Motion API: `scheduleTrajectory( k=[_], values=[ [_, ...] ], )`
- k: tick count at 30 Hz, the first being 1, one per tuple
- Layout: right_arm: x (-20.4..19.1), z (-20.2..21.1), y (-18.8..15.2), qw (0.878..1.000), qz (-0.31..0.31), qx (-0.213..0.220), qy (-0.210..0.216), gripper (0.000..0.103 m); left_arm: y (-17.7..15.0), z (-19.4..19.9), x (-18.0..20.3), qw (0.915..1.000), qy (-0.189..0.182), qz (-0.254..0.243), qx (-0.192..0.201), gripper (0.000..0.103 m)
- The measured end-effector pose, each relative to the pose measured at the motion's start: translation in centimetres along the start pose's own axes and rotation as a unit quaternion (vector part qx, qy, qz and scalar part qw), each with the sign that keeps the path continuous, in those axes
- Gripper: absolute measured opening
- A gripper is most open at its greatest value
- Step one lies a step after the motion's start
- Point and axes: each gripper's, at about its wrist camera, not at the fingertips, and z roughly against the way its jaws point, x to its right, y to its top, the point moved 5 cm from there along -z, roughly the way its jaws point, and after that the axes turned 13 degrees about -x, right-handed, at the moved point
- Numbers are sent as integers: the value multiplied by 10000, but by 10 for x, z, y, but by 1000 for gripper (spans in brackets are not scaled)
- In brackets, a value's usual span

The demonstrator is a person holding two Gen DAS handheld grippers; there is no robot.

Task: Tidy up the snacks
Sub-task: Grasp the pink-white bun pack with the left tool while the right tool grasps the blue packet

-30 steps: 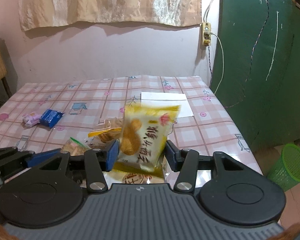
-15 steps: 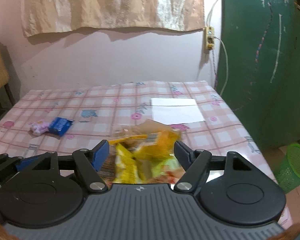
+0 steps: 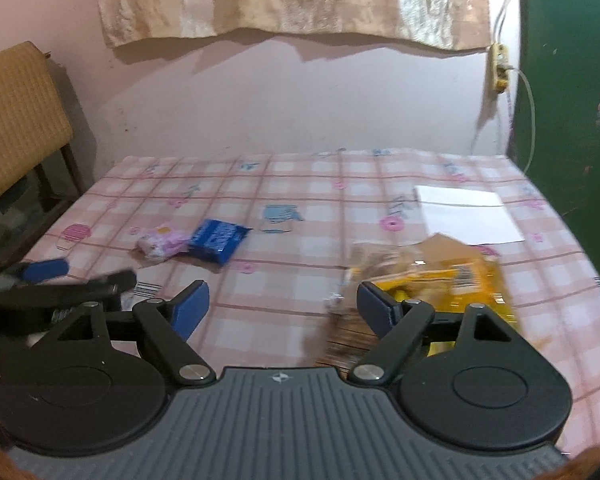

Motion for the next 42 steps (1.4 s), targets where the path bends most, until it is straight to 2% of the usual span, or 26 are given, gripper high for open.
scheduleTrajectory(
  k=[4, 8, 11, 12, 13, 15, 17, 22, 27, 31, 34, 36, 37, 42],
  values=[
    [-10, -15, 7, 10000, 52, -42, 66, 102, 21, -36, -14, 9986, -66, -498, -137, 92],
    [-15, -35, 15, 9998, 14, -129, 131, 103, 31, -59, -4, 9942, -230, -1030, -209, 96],
    [-17, -50, 22, 9997, -39, -184, 155, 103, 35, -78, 2, 9905, -177, -1338, -264, 95],
    [-18, -55, 24, 9997, -46, -203, 144, 103, 36, -84, 2, 9900, -199, -1367, -289, 91],
    [-17, -60, 27, 9996, -53, -232, 136, 103, 37, -90, 1, 9900, -211, -1353, -328, 87],
    [-19, -66, 29, 9995, -90, -275, 144, 103, 39, -98, -2, 9910, -418, -1211, -388, 66],
    [-23, -74, 33, 9993, -122, -305, 149, 103, 39, -103, -4, 9918, -588, -1045, -454, 53],
    [-31, -99, 44, 9979, -421, -449, 225, 103, 35, -103, -8, 9939, -574, -896, -302, 49],
    [-47, -139, 54, 9941, -702, -763, 328, 103, 31, -97, -25, 9987, -126, -411, -278, 48],
    [-63, -163, 59, 9927, -801, -875, 195, 103, 24, -88, -38, 9993, 189, -166, -278, 48],
    [-77, -175, 61, 9938, -585, -940, 62, 92, 20, -83, -42, 9990, 311, -52, -326, 48],
    [-86, -177, 61, 9955, -355, -860, -162, 60, 18, -79, -43, 9987, 387, 25, -338, 48],
    [-89, -176, 61, 9958, -236, -851, -253, 58, 17, -78, -44, 9985, 414, 47, -346, 48],
    [-94, -159, 51, 9968, -23, -779, -183, 58, 11, -61, -45, 9981, 437, 265, -330, 48]
  ],
)
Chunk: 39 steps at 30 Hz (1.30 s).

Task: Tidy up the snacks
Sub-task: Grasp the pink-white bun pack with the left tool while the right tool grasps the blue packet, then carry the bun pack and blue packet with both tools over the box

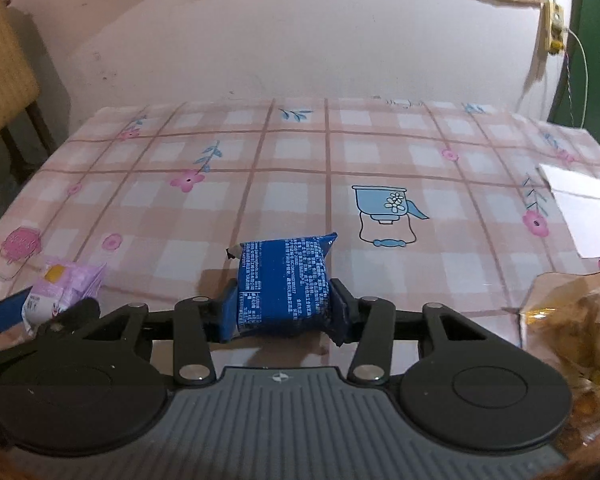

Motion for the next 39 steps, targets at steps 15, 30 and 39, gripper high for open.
scheduleTrajectory(
  k=[15, 30, 39],
  values=[
    [34, 143, -71, 9981, 226, 553, 143, 58, -38, 100, 26, 9996, 38, 162, 229, 48],
    [78, 249, -148, 9956, 104, 926, 53, 58, -91, 179, 63, 9992, -230, 58, 334, 48],
    [113, 269, -177, 9951, -180, 969, -58, 58, -107, 205, 88, 9978, -524, -18, 397, 48]
  ],
)
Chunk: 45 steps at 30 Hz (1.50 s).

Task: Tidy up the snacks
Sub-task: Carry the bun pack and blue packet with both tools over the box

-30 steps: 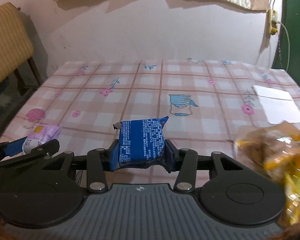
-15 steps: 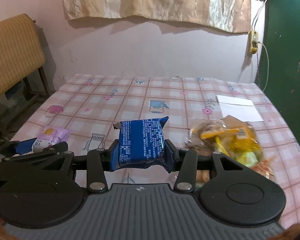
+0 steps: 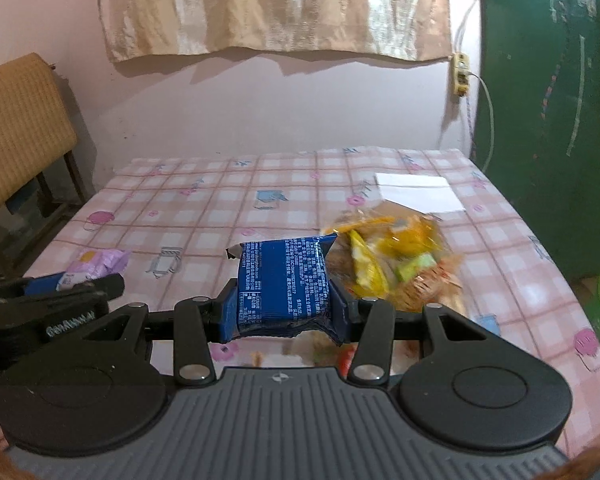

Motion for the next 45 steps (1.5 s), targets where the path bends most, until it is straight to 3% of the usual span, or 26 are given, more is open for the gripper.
scheduleTrajectory(
  k=[10, 27, 45],
  values=[
    [33, 24, -23, 9993, -228, 57, -283, 58, -14, 16, 34, 9992, -345, -184, -1, 48],
    [77, 46, -33, 9962, -476, 286, -666, 58, -16, 20, 99, 9940, -875, -654, 32, 48],
    [75, 31, -39, 9968, -515, 41, -606, 58, -35, 2, 120, 9915, -944, -862, -252, 48]
  ],
)
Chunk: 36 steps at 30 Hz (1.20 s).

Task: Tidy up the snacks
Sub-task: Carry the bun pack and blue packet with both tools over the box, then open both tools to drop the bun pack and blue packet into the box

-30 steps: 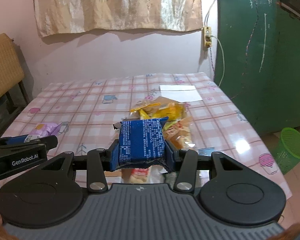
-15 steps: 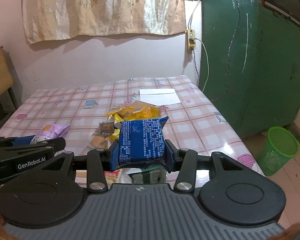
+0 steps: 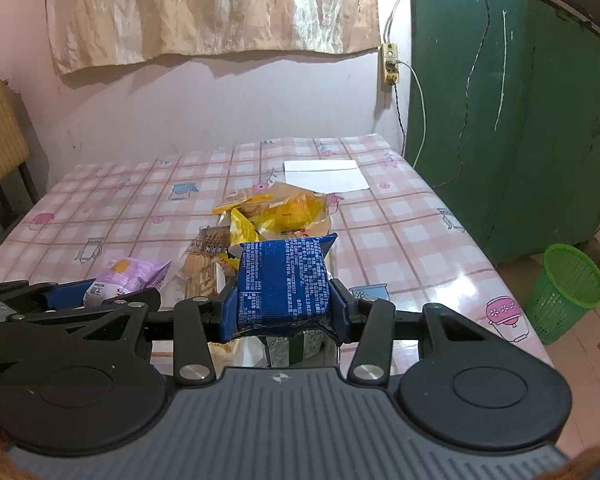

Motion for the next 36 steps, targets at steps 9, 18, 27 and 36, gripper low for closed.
scheduleTrajectory(
  k=[9, 18, 27, 36],
  values=[
    [-4, -15, 1, 9998, 88, -165, 46, 58, -6, -13, -1, 9999, -49, -13, -141, 48],
    [-6, -34, 2, 9993, 132, -346, 84, 58, -12, -30, 1, 9994, -174, -55, -291, 48],
    [-1, -42, 0, 9992, 83, -350, 158, 76, -17, -47, 4, 9981, -436, -99, -425, 53],
    [11, -22, 1, 9999, -72, -109, -77, 77, -16, -37, -1, 9978, -563, 22, -362, 76]
  ],
)
